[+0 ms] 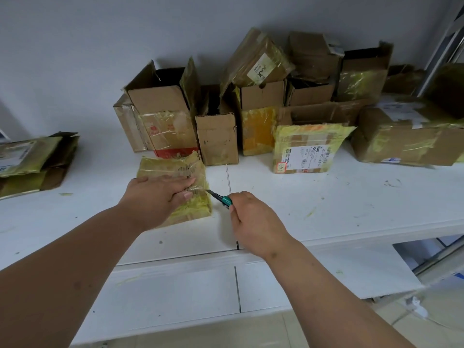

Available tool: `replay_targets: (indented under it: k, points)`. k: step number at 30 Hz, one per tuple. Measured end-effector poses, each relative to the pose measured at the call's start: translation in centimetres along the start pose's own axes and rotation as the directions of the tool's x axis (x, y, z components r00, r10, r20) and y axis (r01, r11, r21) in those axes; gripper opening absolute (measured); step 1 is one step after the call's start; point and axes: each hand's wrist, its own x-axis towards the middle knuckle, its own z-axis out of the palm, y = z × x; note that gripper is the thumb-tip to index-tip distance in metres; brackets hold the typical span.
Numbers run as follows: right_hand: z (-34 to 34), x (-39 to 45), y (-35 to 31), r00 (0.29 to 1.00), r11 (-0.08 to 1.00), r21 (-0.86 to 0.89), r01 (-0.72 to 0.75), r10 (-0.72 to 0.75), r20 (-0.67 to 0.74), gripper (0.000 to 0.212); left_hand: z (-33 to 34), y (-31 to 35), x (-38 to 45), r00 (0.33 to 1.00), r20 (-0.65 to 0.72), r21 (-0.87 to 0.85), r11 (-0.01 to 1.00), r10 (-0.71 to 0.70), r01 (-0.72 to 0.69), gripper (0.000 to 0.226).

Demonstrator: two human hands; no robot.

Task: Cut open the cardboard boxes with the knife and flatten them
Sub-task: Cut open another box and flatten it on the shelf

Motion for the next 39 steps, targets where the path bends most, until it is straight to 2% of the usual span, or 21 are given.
replay_targets:
  k: [24, 29, 32, 36, 39]
  points:
    - [1.6, -0.8, -1.7, 0.983, 0.98, -0.108, -0.165, 0.172, 0.06, 0.006, 0.1, 0.4, 0.0, 1.0, 0.015, -0.03, 1.0, -0.006, 0.006, 0.048]
    - [1.5, -1.1, -1.8, 0.973, 0.965, -0.205, -0.165, 0.193, 0.125, 0.027, 0.0, 0.3, 0.1, 1.0, 0.027, -0.036, 0.999, -0.008, 0.009, 0.047]
    - [0.9, -1.3, -2.1, 0.961, 0.956, -0.244, -0.165, 0.212, 0.179, 0.031, -0.1, 0.3, 0.1, 1.0, 0.026, -0.035, 0.999, -0.01, 0.011, 0.047]
    - [0.6, -1.7, -2.7, 0.946, 0.916, -0.393, -0.083, 0.197, 0.258, 0.033, -1.1, -1.0, 0.5, 0.995, 0.018, -0.123, 0.988, -0.095, 0.097, 0.05]
    - [0.4, -1.1, -2.4, 0.943, 0.938, -0.299, -0.175, 0.247, 0.223, 0.027, -1.3, -1.5, 0.4, 0.996, 0.047, -0.13, 0.988, -0.073, 0.078, 0.05]
